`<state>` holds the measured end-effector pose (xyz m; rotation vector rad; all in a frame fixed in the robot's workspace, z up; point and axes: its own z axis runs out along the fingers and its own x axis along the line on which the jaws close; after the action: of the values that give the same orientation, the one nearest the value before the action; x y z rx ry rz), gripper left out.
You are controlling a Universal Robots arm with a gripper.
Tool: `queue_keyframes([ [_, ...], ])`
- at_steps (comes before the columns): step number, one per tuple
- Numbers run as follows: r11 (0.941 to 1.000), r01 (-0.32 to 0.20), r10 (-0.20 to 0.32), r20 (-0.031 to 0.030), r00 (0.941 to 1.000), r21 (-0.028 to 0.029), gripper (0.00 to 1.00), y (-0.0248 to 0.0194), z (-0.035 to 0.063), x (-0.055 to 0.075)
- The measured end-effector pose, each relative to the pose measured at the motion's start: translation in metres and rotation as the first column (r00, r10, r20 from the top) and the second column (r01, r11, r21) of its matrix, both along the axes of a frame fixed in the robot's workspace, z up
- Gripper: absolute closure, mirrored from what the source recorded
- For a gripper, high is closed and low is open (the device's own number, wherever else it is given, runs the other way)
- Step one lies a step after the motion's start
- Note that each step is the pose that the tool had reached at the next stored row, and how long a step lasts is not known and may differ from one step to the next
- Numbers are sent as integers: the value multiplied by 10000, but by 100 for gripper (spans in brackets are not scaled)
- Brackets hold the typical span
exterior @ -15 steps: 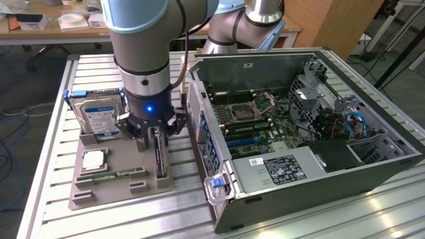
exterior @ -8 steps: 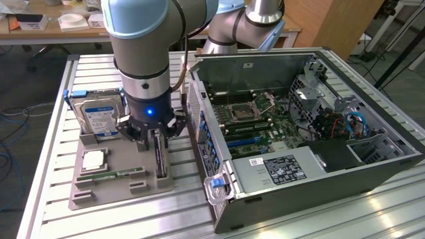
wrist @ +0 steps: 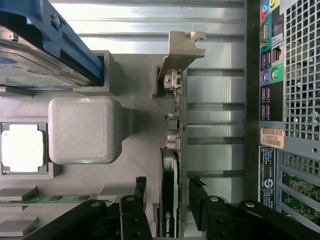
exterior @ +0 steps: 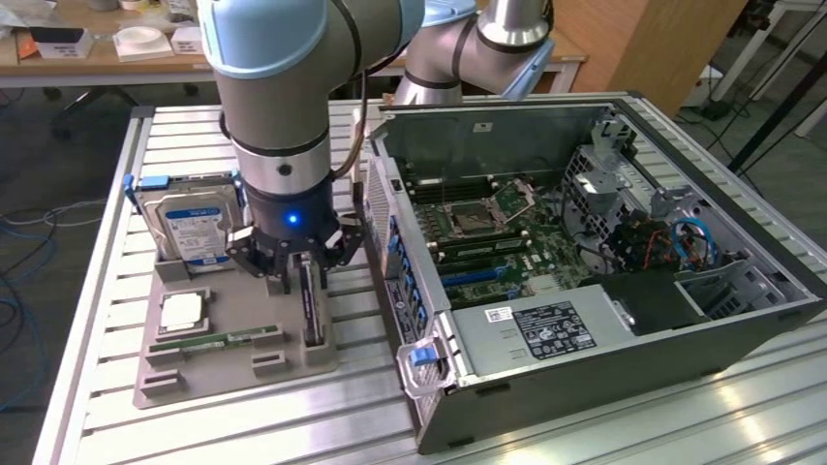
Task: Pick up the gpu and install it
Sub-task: 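Pick up the gpu and move the gpu toward the slot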
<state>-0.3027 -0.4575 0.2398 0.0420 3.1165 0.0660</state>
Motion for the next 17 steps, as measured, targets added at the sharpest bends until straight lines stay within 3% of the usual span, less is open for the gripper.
queue_keyframes([
  [17, 10000, -4, 4, 10, 10000, -1, 53, -1, -46, -4],
])
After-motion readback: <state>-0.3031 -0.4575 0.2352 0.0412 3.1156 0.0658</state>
